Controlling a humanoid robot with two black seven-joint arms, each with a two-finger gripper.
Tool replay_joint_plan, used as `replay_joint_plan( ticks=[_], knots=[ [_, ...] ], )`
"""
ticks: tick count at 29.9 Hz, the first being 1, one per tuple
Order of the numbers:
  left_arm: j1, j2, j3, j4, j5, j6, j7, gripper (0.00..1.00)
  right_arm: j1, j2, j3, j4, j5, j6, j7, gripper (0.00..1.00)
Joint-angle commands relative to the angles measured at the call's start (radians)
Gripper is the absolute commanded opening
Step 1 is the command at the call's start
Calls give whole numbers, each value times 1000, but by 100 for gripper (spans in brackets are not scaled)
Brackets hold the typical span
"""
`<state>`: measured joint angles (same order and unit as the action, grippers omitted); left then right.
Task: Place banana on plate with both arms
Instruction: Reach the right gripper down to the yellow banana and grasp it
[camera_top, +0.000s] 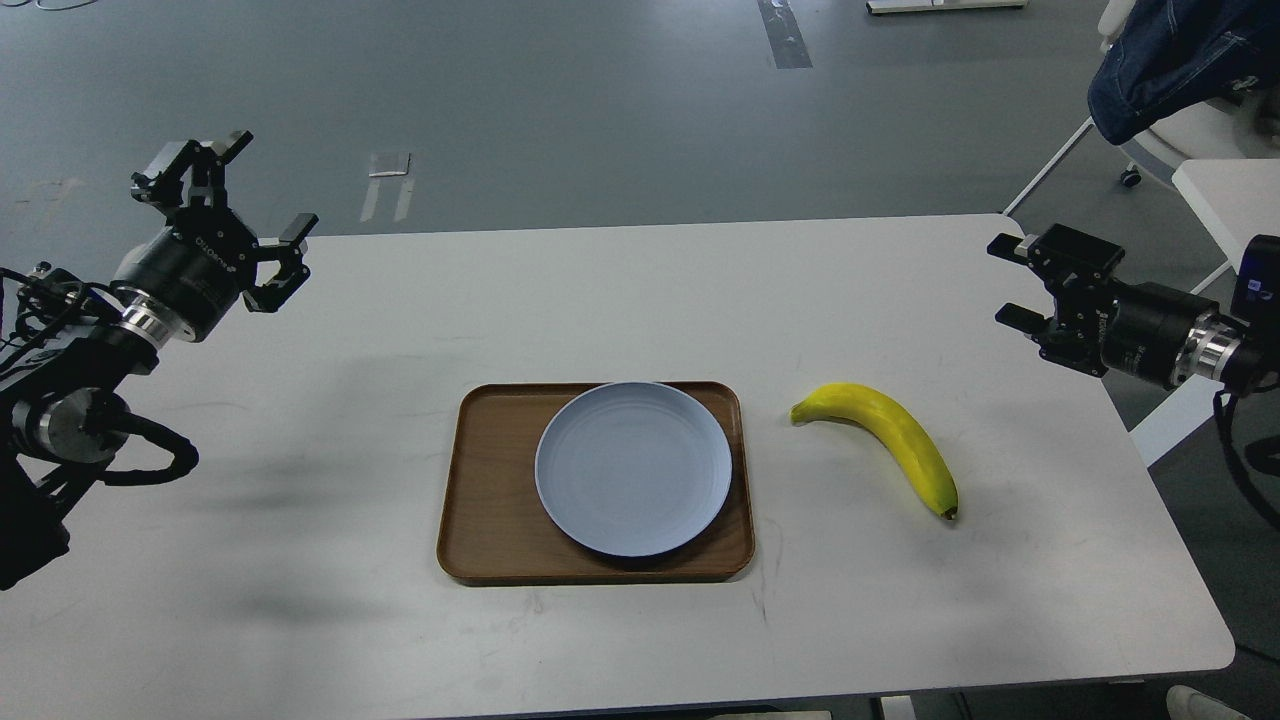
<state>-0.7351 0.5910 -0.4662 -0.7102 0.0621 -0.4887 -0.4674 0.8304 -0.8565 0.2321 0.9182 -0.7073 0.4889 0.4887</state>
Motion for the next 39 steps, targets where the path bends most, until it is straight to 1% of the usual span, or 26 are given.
replay_joint_plan(
  ticks=[1,2,3,5,7,9,12,16,26,29,33,34,36,37,38,39],
  knots=[
    [0,-3,1,0,1,0,3,98,106,-4,-83,14,-231,0,0,100],
    [0,-3,1,0,1,0,4,98,154,1,-138,16,-310,0,0,100],
    [0,-3,1,0,1,0,3,98,177,2,-166,14,-339,0,0,100],
    [0,0,1,-2,2,0,3,98,269,36,-279,10,-408,0,0,100],
    [0,1,1,-2,2,0,3,98,309,59,-330,4,-420,0,0,100],
    [2,4,1,-3,2,0,1,98,355,85,-422,-10,-449,0,0,100],
    [2,10,1,-5,1,0,0,98,397,151,-555,-51,-561,0,0,100],
    [2,12,1,-5,2,0,0,98,400,201,-609,-91,-603,-36,0,100],
    [6,17,1,-3,1,0,-2,98,392,275,-642,-94,-603,-41,0,100],
    [6,17,1,-5,1,0,-2,98,391,290,-663,-98,-603,-41,0,97],
    [6,18,1,-5,1,0,-2,98,391,298,-688,-101,-603,-41,0,87],
    [6,18,1,-5,1,0,-2,98,391,298,-691,-101,-603,-41,0,82],
    [8,18,1,-3,1,0,-2,98,391,303,-698,-101,-603,-41,0,49],
    [8,18,1,-3,1,0,-2,98,391,304,-700,-101,-603,-41,0,43],
    [6,18,1,-3,1,0,-2,98,391,304,-698,-102,-603,-43,0,34],
    [6,18,1,-5,1,0,-2,98,391,304,-700,-102,-603,-43,0,31]
  ],
)
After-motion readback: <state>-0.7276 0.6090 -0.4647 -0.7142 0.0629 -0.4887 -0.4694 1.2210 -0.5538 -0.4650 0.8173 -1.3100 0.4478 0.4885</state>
